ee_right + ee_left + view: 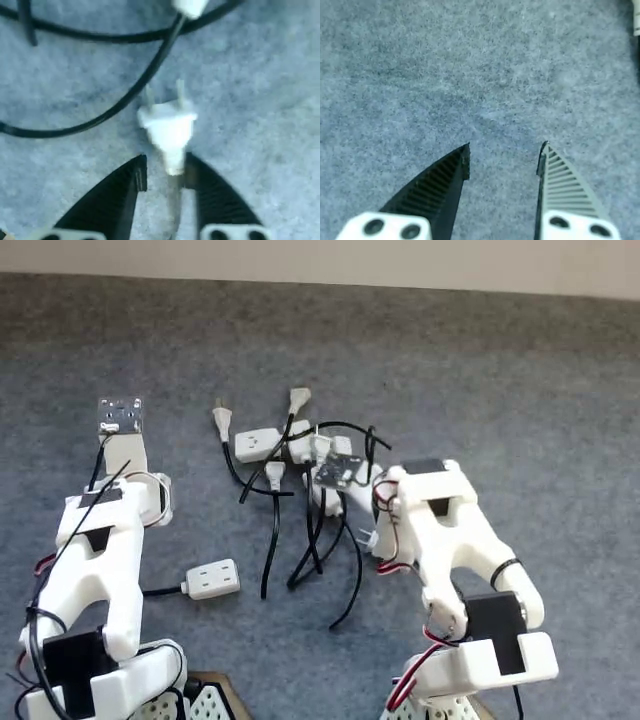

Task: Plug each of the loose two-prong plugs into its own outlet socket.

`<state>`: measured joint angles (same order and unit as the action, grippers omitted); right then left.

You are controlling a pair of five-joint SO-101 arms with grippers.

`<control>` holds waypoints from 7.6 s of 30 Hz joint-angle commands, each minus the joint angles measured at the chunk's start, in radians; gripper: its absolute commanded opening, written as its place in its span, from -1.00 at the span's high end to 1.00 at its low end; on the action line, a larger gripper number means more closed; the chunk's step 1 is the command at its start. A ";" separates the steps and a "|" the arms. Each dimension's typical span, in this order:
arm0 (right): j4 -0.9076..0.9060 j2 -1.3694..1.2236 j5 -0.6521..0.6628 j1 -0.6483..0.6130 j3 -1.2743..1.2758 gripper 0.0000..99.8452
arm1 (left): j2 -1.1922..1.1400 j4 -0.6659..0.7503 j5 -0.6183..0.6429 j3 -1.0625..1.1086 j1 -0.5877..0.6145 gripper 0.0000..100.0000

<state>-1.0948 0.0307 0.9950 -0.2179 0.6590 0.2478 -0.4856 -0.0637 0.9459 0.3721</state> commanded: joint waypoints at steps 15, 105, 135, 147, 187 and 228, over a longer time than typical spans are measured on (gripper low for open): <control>0.091 0.019 0.029 0.013 0.007 0.43 | 0.004 0.015 0.006 -0.007 -0.019 0.53; 0.116 0.019 -0.546 -0.229 -0.048 0.98 | 0.005 0.012 -0.051 0.010 -0.067 0.53; 0.498 0.645 -0.678 -0.581 0.334 0.99 | 0.147 -0.802 -0.319 -0.708 -0.364 0.35; 0.547 0.568 -0.819 -0.547 0.309 0.99 | 0.199 -0.813 -0.350 -0.634 -0.397 0.35; 0.222 0.568 -0.867 -0.440 0.001 0.99 | 0.443 -0.293 -0.144 0.048 -0.444 0.36; 0.054 0.568 -0.901 -0.519 -0.096 0.99 | 0.438 -0.292 -0.144 0.039 -0.527 0.36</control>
<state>-1.0426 0.5785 0.1097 -0.7626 0.6452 0.6774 -0.7818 -0.1987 0.9828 -0.1220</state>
